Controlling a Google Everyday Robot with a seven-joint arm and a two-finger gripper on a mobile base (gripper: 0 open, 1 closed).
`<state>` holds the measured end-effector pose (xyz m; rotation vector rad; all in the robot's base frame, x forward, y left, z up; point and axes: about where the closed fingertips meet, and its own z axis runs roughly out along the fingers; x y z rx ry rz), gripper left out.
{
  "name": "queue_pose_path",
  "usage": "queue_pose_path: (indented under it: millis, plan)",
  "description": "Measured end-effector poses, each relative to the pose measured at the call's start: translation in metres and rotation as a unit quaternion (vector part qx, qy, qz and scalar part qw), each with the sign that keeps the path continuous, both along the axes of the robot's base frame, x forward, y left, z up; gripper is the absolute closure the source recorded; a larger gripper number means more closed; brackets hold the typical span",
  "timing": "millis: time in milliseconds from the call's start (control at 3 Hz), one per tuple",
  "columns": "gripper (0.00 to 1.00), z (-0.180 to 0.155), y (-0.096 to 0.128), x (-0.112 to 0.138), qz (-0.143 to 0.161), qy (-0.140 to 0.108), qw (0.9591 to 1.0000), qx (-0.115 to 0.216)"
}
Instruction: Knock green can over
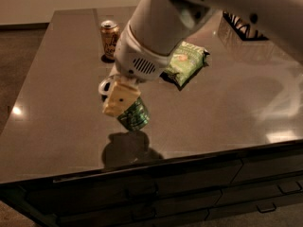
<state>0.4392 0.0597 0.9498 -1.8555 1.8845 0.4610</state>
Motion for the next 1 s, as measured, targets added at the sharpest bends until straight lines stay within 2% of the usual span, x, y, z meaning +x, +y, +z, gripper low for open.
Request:
queue_pose_path:
  millis: [333,667,1000]
  plan:
    - [1.00,-0.005,-0.017,0.018,0.010,0.001,0.9948,-0.101]
    - [1.00,-0.020,-0.039,0.044,0.014,0.011,0.9831,-0.182]
    - [0.85,-0.037,-0.050,0.066,0.018,0.019,0.9722,-0.233]
